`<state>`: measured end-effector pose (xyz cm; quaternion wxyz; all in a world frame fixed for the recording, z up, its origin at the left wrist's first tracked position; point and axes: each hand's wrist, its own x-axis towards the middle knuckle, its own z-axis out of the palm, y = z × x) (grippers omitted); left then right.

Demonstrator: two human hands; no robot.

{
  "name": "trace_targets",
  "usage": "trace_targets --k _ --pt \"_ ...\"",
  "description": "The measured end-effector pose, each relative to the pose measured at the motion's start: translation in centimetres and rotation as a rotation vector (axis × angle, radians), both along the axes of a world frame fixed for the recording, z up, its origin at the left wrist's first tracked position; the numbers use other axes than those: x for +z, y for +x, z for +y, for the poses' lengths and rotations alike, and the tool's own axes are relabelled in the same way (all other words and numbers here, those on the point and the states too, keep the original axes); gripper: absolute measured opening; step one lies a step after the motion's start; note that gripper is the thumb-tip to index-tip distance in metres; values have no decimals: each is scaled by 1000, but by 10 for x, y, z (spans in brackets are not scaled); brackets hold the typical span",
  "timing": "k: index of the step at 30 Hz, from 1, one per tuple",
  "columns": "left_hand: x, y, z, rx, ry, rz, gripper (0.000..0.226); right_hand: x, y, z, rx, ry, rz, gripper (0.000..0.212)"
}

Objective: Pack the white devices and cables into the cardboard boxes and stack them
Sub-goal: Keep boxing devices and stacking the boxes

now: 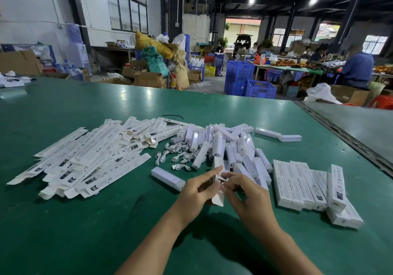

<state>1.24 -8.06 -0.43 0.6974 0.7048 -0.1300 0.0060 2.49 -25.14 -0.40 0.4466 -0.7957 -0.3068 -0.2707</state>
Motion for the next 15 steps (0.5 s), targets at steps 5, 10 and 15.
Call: trace_targets --k 5,10,15 --pt "-1 2 0 54 -33 6 34 4 -2 -2 29 -73 3 23" --pt "1 3 3 97 -92 58 35 7 -4 -1 87 -157 84 34" --pt "3 0 -4 34 -171 138 28 7 -6 3 -50 -52 78 25"
